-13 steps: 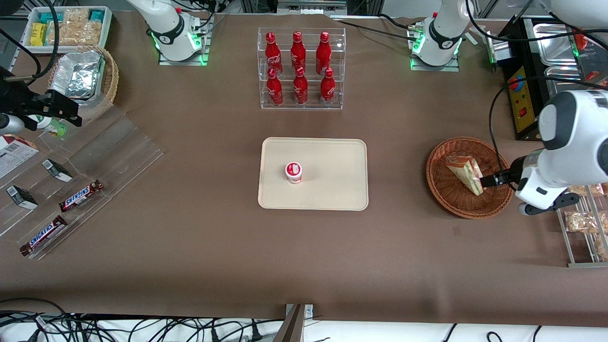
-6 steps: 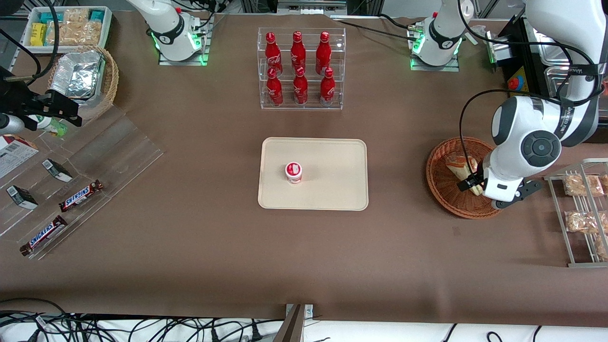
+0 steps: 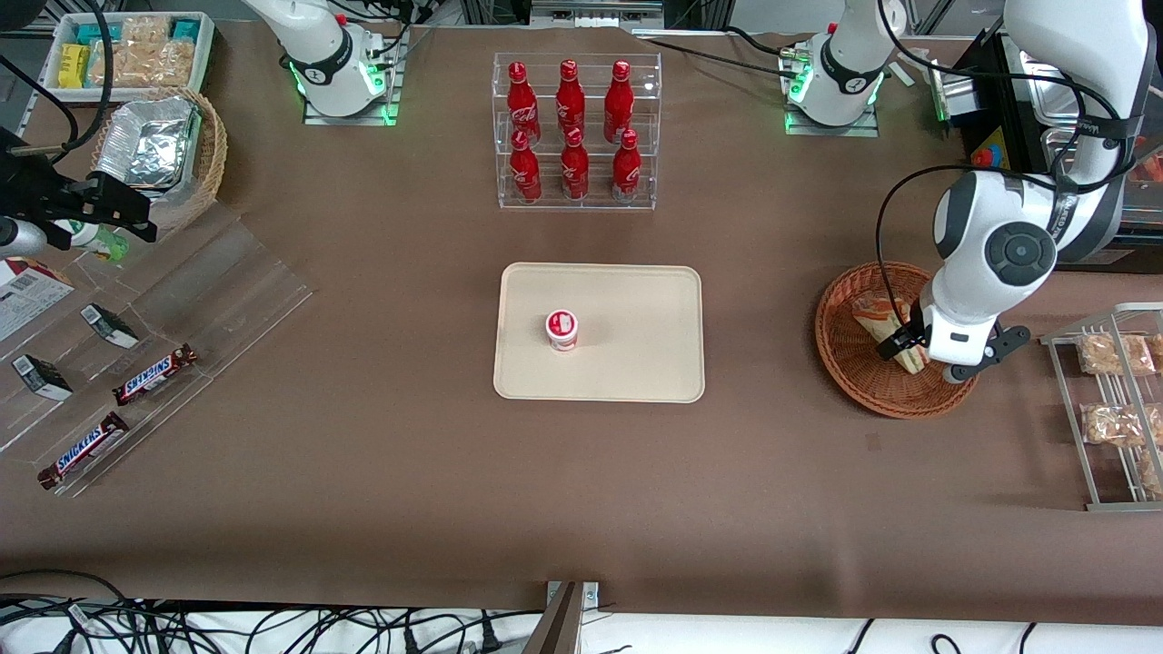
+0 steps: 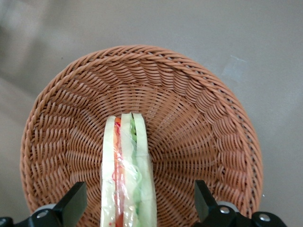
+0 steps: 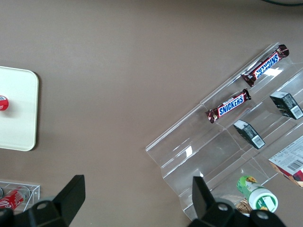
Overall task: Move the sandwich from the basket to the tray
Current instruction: 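Close the left gripper on the wrapped sandwich's edge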
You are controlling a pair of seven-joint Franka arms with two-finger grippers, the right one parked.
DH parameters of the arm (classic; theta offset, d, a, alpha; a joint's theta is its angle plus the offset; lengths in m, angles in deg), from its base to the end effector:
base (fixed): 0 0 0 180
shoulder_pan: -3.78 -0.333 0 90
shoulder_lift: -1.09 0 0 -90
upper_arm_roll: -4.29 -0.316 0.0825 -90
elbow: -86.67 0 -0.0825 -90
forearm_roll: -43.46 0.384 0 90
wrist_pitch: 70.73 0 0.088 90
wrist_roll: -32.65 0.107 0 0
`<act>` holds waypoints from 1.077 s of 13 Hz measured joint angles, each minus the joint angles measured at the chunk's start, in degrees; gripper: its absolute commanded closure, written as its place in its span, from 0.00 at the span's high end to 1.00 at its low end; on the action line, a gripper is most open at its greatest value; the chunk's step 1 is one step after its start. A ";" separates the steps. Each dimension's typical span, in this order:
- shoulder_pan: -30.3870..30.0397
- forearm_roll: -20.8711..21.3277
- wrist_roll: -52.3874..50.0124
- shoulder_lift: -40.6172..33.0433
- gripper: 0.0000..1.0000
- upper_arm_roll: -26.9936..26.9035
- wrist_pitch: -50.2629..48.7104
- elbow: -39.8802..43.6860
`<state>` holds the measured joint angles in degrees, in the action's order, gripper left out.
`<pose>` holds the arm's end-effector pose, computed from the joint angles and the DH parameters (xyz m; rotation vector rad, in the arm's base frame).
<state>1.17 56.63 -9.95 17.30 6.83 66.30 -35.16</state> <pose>0.5718 0.0029 0.2748 -2.8783 -0.8536 -0.0549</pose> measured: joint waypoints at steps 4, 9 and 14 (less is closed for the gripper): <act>-0.31 0.00 -3.69 -1.17 1.00 0.29 2.17 -3.48; 0.73 1.15 -6.48 -1.37 1.00 0.72 2.19 -5.03; 0.75 2.73 -6.72 -1.37 0.47 0.73 2.18 -5.92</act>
<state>1.92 59.35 -16.67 15.93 7.56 68.48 -41.08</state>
